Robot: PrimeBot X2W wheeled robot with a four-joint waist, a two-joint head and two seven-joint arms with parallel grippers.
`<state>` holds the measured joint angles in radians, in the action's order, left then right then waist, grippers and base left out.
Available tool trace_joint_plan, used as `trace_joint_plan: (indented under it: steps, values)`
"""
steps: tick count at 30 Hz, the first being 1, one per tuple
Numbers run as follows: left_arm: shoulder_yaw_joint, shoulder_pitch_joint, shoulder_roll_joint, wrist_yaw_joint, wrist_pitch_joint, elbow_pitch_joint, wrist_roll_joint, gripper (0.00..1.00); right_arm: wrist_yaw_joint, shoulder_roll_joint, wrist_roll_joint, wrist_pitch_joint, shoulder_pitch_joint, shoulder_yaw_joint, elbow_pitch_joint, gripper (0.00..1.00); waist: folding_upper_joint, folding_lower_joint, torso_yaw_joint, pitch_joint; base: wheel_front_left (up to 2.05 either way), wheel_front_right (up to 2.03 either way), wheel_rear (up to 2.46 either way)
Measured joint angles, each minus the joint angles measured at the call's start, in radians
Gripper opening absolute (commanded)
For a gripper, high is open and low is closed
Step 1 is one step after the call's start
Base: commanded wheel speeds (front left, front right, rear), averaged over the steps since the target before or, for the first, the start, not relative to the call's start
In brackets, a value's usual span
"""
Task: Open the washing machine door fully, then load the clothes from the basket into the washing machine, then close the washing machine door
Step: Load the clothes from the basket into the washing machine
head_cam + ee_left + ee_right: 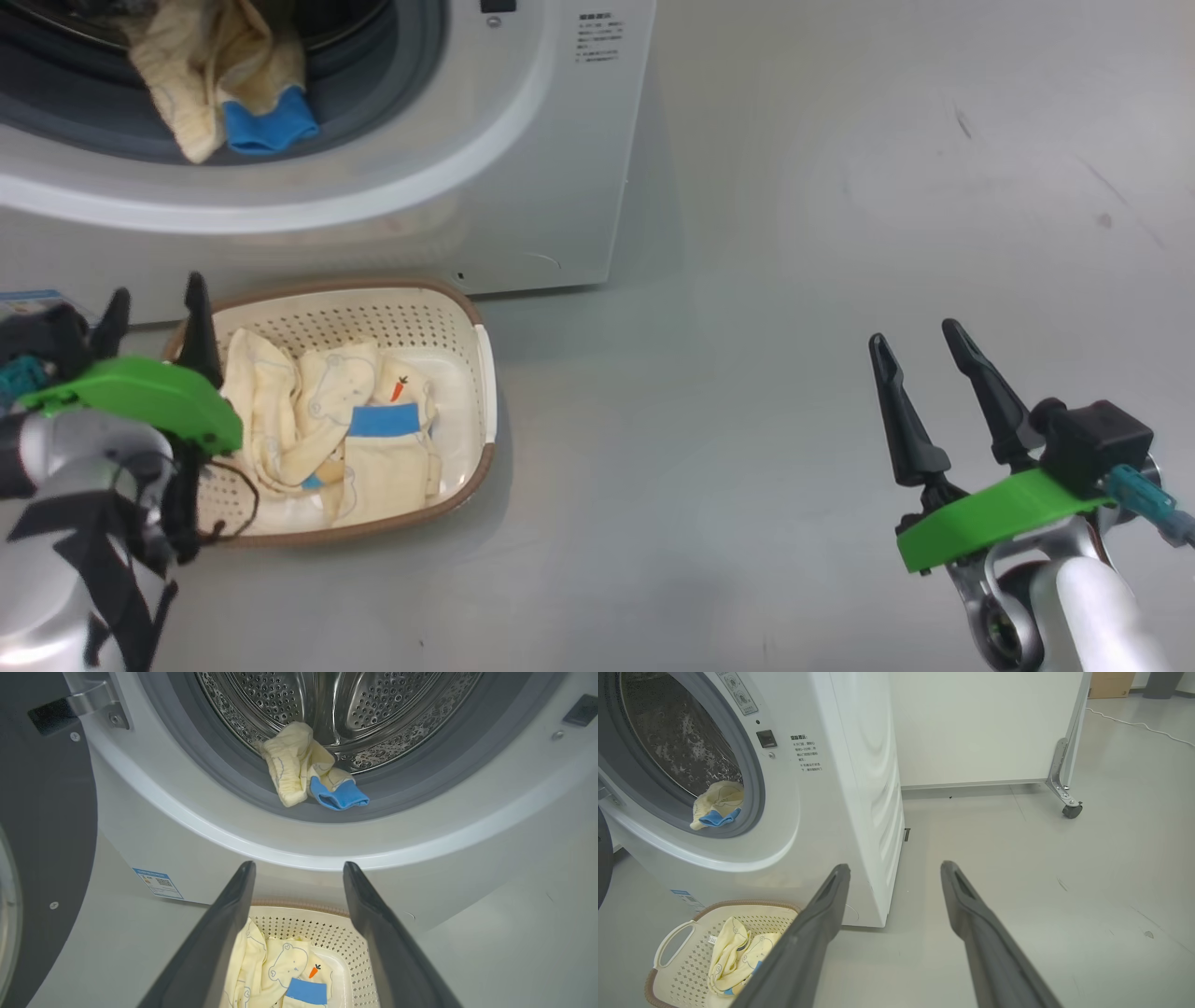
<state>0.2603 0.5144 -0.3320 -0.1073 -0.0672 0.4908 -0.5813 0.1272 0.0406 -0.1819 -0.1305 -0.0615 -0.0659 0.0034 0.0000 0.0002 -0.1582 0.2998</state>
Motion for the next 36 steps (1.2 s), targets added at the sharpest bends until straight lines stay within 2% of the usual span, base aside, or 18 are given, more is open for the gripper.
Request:
trace_joint_plan:
  steps: [5,14,24,31,36]
  values:
    - [-0.011,0.122,-0.048,0.044,0.078,0.077,-0.020,1.00,0.000,0.000,-0.030,-0.038,-0.033,-0.013,0.032,1.00,0.0000,0.0000,-0.047,0.055,0.00,0.00,0.00]
    - [-0.023,0.321,-0.147,0.081,0.236,0.122,-0.029,1.00,0.000,0.000,-0.074,-0.089,-0.095,-0.044,0.081,1.00,0.0000,0.0000,-0.115,0.149,0.00,0.00,0.00]
    - [-0.028,0.528,-0.267,0.082,0.435,0.123,-0.028,1.00,0.000,0.000,-0.136,-0.118,-0.178,-0.098,0.122,1.00,-0.0001,0.0000,-0.191,0.267,0.00,0.00,0.00]
    - [-0.027,0.584,-0.330,0.080,0.560,0.129,-0.029,1.00,0.000,0.000,-0.168,-0.122,-0.217,-0.114,0.117,1.00,-0.0001,-0.0001,-0.239,0.334,0.00,0.00,0.00]
    - [-0.025,0.605,-0.379,0.050,0.663,0.122,-0.027,1.00,0.000,0.000,-0.184,-0.125,-0.221,-0.130,0.111,1.00,0.0000,-0.0001,-0.270,0.375,0.00,0.00,0.00]
